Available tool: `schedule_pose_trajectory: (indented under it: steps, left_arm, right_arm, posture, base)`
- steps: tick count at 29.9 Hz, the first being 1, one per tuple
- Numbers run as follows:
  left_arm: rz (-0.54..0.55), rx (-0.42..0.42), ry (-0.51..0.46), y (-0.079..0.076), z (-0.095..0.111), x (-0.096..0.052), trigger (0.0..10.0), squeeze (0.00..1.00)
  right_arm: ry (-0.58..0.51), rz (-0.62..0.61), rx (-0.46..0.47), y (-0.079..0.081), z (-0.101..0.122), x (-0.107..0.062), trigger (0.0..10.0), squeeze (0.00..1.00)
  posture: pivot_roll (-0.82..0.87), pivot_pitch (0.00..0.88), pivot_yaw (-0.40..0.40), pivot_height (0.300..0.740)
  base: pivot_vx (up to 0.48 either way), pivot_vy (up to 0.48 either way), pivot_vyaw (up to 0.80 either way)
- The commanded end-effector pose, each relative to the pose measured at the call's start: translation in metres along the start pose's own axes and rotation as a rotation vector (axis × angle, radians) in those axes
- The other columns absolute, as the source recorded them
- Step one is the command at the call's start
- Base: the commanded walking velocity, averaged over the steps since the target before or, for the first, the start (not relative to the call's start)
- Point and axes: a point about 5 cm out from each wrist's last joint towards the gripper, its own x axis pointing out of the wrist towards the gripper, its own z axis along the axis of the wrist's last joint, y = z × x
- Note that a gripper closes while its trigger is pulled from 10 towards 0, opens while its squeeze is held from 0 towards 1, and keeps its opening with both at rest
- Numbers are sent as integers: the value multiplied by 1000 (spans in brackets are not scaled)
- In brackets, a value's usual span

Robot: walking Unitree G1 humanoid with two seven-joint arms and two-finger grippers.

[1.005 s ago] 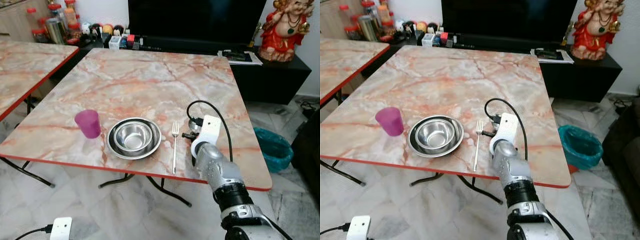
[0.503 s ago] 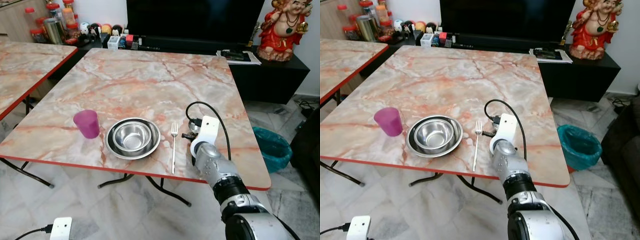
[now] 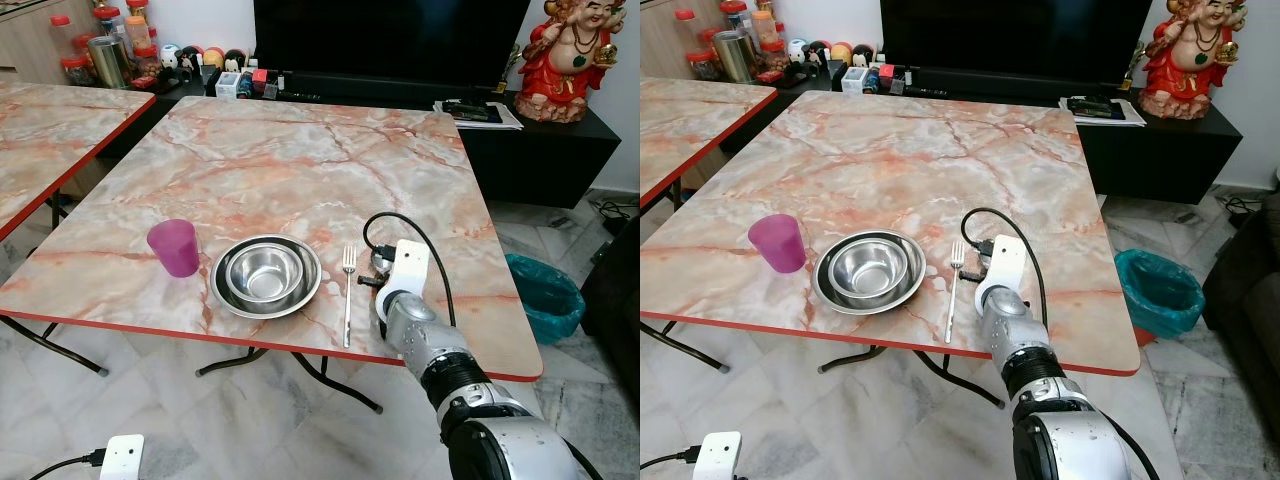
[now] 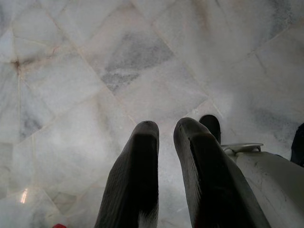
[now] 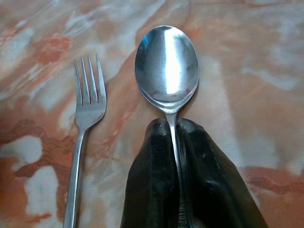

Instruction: Setting the table

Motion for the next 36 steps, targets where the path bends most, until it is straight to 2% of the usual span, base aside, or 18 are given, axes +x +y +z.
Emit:
schedule_pose_trajectory:
  steps: [1,7,8,9,10,12,22,23,24,25,36]
  left_arm:
    - [15,16,35,3,-8,-1,10000,0]
    - [17,17,35,3,-8,-1,10000,0]
    - [18,17,36,3,-8,-1,10000,0]
    - [18,17,36,3,-8,-1,10000,0]
    - [19,18,36,3,-8,-1,10000,0]
    - [19,18,37,3,-8,-1,10000,0]
    - [21,19,37,3,-8,-1,10000,0]
    - [21,18,37,3,-8,-1,10000,0]
    - [21,18,37,2,-8,-1,10000,0]
    - [21,18,36,2,-7,-1,10000,0]
    - [22,14,36,1,-7,-1,10000,0]
  right_arm:
    - [-2,5,-10,3,1,1,10000,0]
    - [3,14,-15,4,-2,1,10000,0]
    - [3,14,-16,4,-2,1,10000,212]
    - [2,14,-17,5,-2,1,10000,212]
    - [2,15,-18,5,-1,1,10000,980]
    - [1,15,-19,5,-1,1,10000,1000]
    - [1,15,-20,6,-2,1,10000,1000]
    - [1,13,-19,6,-2,1,10000,976]
    - [1,12,-18,5,-2,1,10000,561]
    - [0,11,-17,5,-2,1,10000,0]
    - [-37,10,2,7,11,1,10000,0]
  posture:
    - [35,96,-40,740]
    - [37,95,-40,740]
    - [37,95,-40,740]
    - [37,95,-40,740]
    - [38,95,-41,740]
    - [37,96,-40,740]
    - [37,95,-41,740]
    - [37,94,-42,740]
    - [37,93,-42,740]
    - [37,93,-42,740]
    - [33,90,-45,740]
  base:
    - [0,0,0]
    - [0,0,0]
    - [0,0,0]
    - [0,0,0]
    - [0,0,0]
    - [0,0,0]
    - [0,0,0]
    - [0,0,0]
    - [0,0,0]
    - [0,0,0]
    - [0,0,0]
